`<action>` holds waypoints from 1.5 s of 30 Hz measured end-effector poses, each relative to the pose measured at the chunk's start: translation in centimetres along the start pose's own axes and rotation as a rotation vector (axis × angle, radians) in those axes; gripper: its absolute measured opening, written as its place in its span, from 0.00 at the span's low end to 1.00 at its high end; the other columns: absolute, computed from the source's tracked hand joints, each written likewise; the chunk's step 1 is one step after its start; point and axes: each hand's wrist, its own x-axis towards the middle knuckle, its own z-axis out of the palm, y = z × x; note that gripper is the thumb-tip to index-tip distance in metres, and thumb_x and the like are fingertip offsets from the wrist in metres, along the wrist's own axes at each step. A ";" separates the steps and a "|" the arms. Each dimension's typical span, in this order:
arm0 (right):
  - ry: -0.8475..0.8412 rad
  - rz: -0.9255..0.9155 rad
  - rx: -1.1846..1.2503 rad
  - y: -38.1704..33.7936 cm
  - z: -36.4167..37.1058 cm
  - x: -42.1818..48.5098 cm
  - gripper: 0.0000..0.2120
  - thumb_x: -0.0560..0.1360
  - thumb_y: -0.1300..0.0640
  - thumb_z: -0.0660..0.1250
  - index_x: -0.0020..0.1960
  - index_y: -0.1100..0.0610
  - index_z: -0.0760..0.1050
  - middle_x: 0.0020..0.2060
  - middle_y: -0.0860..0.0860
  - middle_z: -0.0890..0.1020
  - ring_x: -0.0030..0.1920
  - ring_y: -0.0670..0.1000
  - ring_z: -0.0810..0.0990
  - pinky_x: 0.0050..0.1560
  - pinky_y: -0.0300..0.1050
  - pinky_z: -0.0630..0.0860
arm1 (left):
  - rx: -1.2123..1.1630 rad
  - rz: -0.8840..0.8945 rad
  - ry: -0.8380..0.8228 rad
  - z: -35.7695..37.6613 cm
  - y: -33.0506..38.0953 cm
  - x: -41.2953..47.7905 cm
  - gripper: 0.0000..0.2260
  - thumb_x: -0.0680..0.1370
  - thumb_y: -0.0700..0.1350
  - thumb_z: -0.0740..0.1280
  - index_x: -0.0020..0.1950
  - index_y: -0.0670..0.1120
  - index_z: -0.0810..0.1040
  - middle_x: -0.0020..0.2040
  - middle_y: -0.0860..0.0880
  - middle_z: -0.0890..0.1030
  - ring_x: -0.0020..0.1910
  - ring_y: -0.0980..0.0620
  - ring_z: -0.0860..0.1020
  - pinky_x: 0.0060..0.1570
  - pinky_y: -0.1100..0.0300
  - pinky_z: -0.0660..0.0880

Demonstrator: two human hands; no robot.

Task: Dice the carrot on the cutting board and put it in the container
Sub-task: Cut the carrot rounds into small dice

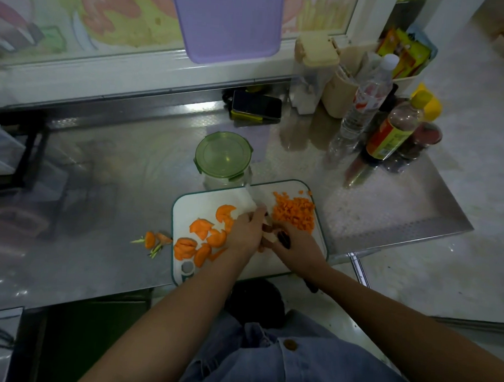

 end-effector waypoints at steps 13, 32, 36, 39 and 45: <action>0.011 0.081 -0.075 1.8 1.2 -2.6 0.07 0.78 0.54 0.60 0.45 0.57 0.67 0.30 0.59 0.76 0.29 0.57 0.77 0.32 0.58 0.76 | 0.687 0.014 0.174 -1.1 -4.3 1.4 0.11 0.75 0.51 0.67 0.46 0.45 0.82 0.44 0.45 0.83 0.45 0.46 0.81 0.37 0.59 0.72; -0.155 0.062 -0.296 0.1 0.4 -1.4 0.16 0.77 0.54 0.61 0.63 0.56 0.67 0.39 0.54 0.76 0.40 0.57 0.76 0.37 0.46 0.68 | 0.513 -0.127 0.243 0.4 -4.5 1.6 0.09 0.75 0.48 0.69 0.49 0.43 0.84 0.48 0.42 0.83 0.47 0.44 0.81 0.42 0.56 0.76; -0.082 0.031 -0.326 0.7 0.0 -1.6 0.15 0.80 0.51 0.57 0.65 0.55 0.68 0.43 0.58 0.80 0.41 0.60 0.78 0.40 0.52 0.75 | 0.500 -0.129 0.220 0.3 -4.3 1.4 0.10 0.74 0.50 0.69 0.47 0.44 0.85 0.45 0.43 0.84 0.44 0.45 0.81 0.37 0.59 0.74; -0.050 -0.009 -0.305 0.6 -0.4 -1.9 0.14 0.81 0.53 0.57 0.64 0.56 0.69 0.42 0.58 0.79 0.40 0.59 0.77 0.38 0.51 0.74 | 0.457 -0.145 0.218 0.3 -4.3 1.5 0.11 0.73 0.51 0.71 0.47 0.44 0.84 0.45 0.43 0.84 0.44 0.44 0.82 0.41 0.54 0.79; -0.123 -0.030 -0.395 0.0 -0.2 -2.0 0.15 0.81 0.54 0.55 0.66 0.56 0.67 0.43 0.58 0.78 0.41 0.58 0.77 0.36 0.45 0.67 | 0.400 -0.145 0.199 0.0 -4.5 1.8 0.08 0.73 0.46 0.71 0.45 0.43 0.84 0.43 0.42 0.84 0.43 0.44 0.82 0.43 0.52 0.80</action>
